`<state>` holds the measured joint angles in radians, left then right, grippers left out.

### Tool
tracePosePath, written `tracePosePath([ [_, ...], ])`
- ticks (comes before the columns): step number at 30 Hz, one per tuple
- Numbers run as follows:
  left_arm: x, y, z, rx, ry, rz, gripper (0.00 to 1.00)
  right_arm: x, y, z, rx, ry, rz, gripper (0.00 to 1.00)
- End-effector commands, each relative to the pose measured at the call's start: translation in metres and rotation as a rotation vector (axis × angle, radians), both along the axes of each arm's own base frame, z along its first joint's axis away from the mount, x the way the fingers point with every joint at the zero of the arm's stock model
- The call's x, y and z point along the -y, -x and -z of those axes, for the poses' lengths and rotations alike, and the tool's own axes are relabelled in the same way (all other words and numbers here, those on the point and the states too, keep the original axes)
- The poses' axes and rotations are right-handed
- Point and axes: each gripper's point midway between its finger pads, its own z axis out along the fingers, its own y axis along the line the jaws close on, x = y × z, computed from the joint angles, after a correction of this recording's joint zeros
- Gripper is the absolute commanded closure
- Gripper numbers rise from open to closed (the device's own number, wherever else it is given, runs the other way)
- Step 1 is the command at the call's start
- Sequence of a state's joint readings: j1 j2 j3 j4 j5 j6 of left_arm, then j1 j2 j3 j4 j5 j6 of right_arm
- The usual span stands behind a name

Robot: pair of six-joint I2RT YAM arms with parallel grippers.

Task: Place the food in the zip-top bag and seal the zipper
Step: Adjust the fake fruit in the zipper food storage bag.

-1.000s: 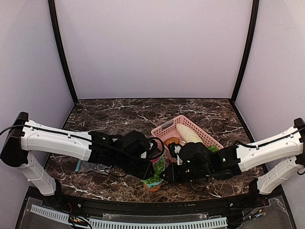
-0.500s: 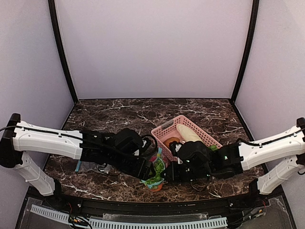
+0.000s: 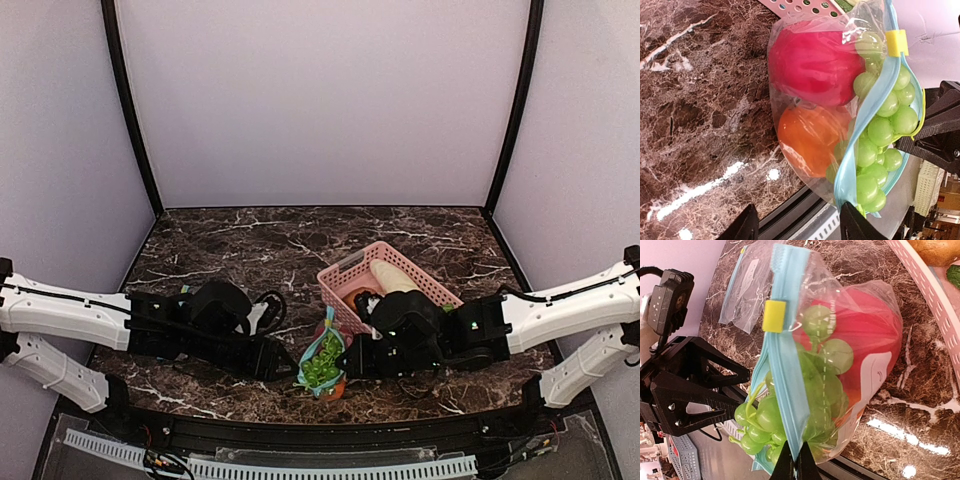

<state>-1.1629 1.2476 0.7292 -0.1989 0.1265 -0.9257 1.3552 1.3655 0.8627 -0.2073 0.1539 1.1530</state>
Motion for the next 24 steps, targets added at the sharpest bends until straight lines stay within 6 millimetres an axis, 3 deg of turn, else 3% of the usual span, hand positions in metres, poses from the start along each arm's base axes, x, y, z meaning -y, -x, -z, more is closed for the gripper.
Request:
tracePosePath([
  [1, 0.010, -0.001, -0.016, -0.029, 0.123, -0.028, 0.48, -0.011, 0.001, -0.014, 0.019, -0.036, -0.011, 1.00],
  [5, 0.020, -0.007, -0.026, -0.039, 0.237, -0.056, 0.51, -0.013, 0.002, -0.014, 0.017, -0.035, -0.019, 1.00],
  [9, 0.025, -0.011, -0.034, -0.044, 0.299, -0.069, 0.47, -0.012, 0.001, -0.013, 0.017, -0.035, -0.017, 1.00],
  [13, 0.030, -0.008, -0.031, -0.074, 0.325, -0.057, 0.50, -0.013, 0.002, -0.015, 0.021, -0.040, -0.024, 1.00],
  [18, 0.034, -0.005, -0.027, -0.108, 0.362, -0.053, 0.62, -0.012, 0.002, -0.014, 0.020, -0.036, -0.021, 1.00],
  [24, 0.025, -0.004, -0.014, -0.114, 0.319, -0.072, 0.57, -0.013, 0.002, -0.014, 0.019, -0.041, -0.023, 1.00],
])
